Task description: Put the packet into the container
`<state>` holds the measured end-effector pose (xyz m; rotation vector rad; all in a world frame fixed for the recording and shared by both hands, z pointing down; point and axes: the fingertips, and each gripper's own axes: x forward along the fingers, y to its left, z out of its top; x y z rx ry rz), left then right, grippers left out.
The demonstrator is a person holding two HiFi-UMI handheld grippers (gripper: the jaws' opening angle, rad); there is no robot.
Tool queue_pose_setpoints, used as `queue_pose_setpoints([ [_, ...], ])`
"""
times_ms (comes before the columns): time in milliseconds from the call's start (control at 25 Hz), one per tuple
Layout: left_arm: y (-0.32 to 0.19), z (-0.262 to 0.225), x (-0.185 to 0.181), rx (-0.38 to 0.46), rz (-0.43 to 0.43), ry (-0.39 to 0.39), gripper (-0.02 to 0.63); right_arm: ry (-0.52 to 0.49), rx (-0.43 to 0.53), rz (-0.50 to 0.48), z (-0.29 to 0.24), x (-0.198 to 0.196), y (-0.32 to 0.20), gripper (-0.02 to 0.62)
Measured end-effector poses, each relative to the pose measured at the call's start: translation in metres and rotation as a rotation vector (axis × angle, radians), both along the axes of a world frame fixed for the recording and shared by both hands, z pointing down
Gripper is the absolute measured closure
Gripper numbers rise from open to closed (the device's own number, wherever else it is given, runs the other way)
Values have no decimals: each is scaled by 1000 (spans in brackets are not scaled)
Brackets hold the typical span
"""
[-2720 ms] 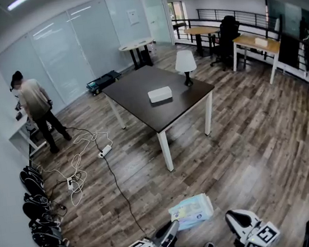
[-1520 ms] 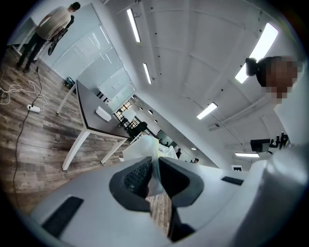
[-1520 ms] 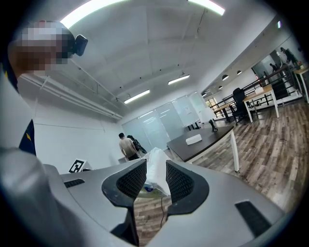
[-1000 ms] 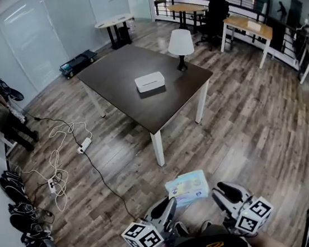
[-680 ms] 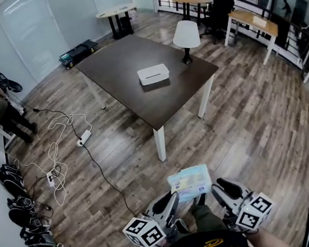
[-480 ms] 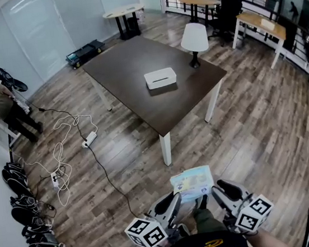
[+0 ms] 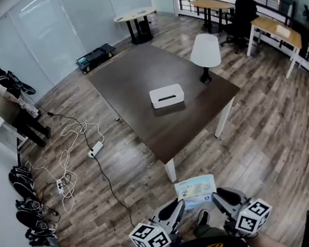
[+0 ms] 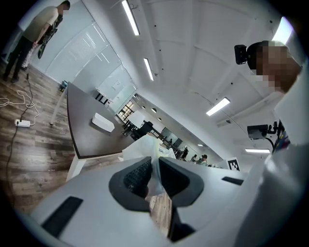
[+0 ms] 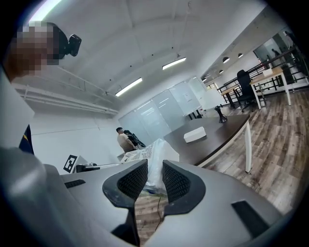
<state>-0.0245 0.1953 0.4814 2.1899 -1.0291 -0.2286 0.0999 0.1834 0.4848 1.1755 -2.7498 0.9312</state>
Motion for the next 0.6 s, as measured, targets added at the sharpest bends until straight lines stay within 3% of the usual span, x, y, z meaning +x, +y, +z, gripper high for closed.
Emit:
queue_pose_setpoints([
  [600, -116, 5, 44, -17, -77, -33, 563, -1, -48, -79, 15, 43, -118, 495],
])
